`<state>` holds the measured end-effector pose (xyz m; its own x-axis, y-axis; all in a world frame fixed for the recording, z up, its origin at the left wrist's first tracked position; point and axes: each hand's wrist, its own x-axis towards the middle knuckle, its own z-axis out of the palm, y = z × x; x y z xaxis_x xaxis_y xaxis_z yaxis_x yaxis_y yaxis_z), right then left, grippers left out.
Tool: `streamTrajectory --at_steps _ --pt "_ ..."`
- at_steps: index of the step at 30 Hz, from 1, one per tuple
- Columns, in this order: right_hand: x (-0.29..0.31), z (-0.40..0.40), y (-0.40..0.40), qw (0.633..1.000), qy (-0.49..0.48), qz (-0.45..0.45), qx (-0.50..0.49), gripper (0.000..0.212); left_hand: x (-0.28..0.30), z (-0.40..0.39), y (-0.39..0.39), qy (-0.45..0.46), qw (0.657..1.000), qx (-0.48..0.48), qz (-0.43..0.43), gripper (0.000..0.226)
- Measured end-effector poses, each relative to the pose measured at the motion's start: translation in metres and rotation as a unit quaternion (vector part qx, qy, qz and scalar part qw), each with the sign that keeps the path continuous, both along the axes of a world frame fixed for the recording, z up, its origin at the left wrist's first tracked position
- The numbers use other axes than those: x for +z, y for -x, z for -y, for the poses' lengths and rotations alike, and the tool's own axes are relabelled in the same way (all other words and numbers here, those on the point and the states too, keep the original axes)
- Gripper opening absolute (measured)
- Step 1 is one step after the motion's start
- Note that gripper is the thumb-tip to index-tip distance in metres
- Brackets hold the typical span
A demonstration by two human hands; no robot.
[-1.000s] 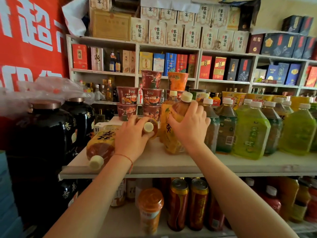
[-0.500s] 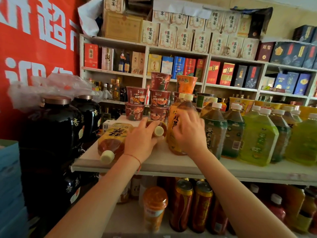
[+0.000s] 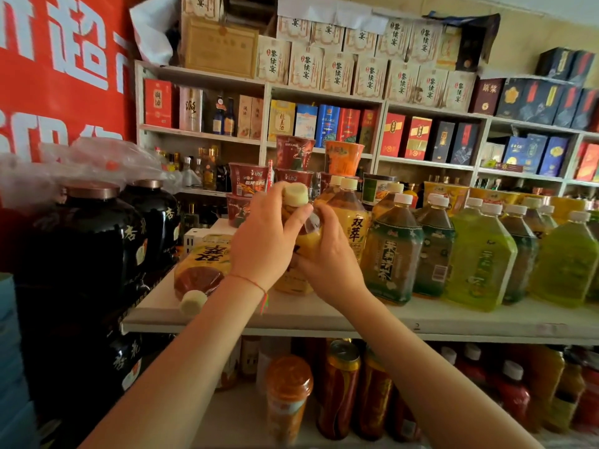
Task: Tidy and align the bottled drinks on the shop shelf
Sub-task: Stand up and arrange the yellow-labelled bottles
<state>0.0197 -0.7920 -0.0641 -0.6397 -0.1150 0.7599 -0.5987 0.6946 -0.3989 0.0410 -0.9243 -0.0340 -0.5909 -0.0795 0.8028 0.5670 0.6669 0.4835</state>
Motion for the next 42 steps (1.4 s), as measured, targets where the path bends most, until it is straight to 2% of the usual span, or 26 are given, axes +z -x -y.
streamTrajectory --at_steps 3,8,10,13,16,22,24,26,28,29,31,34,35,40,42 --pt "0.002 0.010 0.004 0.997 -0.036 -0.003 -0.067 0.095 -0.004 0.008 0.013 -0.013 0.999 -0.004 0.048 0.052" --pt "0.014 0.023 0.010 0.992 -0.048 0.037 -0.115 0.096 -0.010 0.032 0.013 0.090 0.992 0.060 0.066 0.051" --pt "0.017 0.026 0.014 0.990 -0.037 0.059 -0.123 0.099 -0.013 0.046 0.012 0.154 0.976 0.129 0.088 0.047" --pt "0.022 0.028 0.020 0.987 -0.006 0.085 -0.138 0.100 -0.017 0.067 0.013 0.199 0.941 0.189 0.195 0.044" --pt "0.023 0.031 0.025 0.983 0.009 0.105 -0.151 0.099 -0.025 0.079 0.018 0.227 0.919 0.150 0.285 0.037" --pt "0.018 0.034 0.018 0.979 0.012 0.143 -0.144 0.089 -0.031 0.088 0.025 0.229 0.921 0.128 0.287 0.036" --pt "0.010 0.037 0.009 0.981 -0.021 0.091 -0.168 0.080 -0.031 0.089 0.025 0.220 0.923 0.129 0.288 0.037" --pt "0.001 0.043 -0.002 0.980 -0.072 -0.023 -0.184 0.063 -0.031 0.088 0.024 0.212 0.926 0.128 0.285 0.038" --pt "-0.005 0.051 -0.011 0.980 -0.111 -0.091 -0.140 0.048 -0.032 0.090 0.022 0.190 0.936 0.123 0.269 0.037" --pt "-0.007 0.056 -0.016 0.982 -0.141 -0.078 -0.103 0.041 -0.033 0.091 0.022 0.168 0.943 0.119 0.260 0.036" --pt "-0.013 0.066 -0.024 0.977 -0.206 0.042 -0.035 0.036 -0.036 0.097 0.023 0.110 0.952 0.108 0.265 0.037" --pt "-0.018 0.082 -0.029 0.946 -0.199 0.255 0.027 0.051 -0.042 0.105 0.022 0.037 0.947 0.088 0.306 0.044" --pt "-0.019 0.087 -0.030 0.937 -0.187 0.292 0.032 0.053 -0.043 0.108 0.020 0.024 0.944 0.084 0.318 0.046" --pt "-0.021 0.100 -0.024 0.937 -0.173 0.304 0.012 0.041 -0.051 0.117 0.011 -0.002 0.941 0.081 0.329 0.050" --pt "-0.021 0.103 -0.025 0.939 -0.171 0.299 0.014 0.038 -0.055 0.120 0.008 -0.040 0.946 0.062 0.315 0.047"
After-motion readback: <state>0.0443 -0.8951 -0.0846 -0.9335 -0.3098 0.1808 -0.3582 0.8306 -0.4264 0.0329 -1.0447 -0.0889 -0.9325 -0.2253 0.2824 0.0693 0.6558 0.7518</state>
